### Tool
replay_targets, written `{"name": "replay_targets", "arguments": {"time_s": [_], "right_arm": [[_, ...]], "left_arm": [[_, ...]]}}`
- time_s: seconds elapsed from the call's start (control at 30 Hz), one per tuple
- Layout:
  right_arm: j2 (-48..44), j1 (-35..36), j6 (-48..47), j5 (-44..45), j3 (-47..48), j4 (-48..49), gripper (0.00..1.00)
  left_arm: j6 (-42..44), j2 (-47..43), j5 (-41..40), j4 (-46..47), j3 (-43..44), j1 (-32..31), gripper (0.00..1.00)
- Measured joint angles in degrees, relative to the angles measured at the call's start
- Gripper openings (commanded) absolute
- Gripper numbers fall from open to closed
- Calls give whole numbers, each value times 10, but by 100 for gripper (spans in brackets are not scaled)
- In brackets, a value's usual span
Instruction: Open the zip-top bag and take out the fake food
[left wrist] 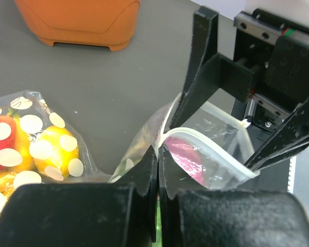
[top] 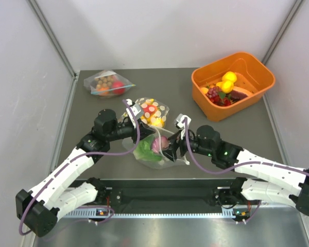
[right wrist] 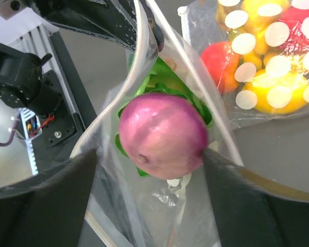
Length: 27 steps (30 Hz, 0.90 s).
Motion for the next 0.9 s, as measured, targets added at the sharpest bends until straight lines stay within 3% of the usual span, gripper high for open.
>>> {"name": "replay_targets", "arguments": {"time_s": [0.1,0.63,0.7,0.8,0.83,0.9], "right_arm": [[11,1,7,-3,-7,18,99],[88,4,40,63,-22,94,100],[101,4,44,70,-22,103,95],[112,4,48,75,-22,113,72],[113,5,49,79,-22,113,59],[110,5,51,83,-26,115,51]], "left_arm": [[0,0,3,0,0,0,0],[-1,8,18,0,0,0,0],[-1,8,20,-1,0,-1,0],[-1,8,20,-1,-1,-1,0],[-1,8,20,-1,-1,-1,0],[-1,8,20,-1,-1,-1,0]]}}
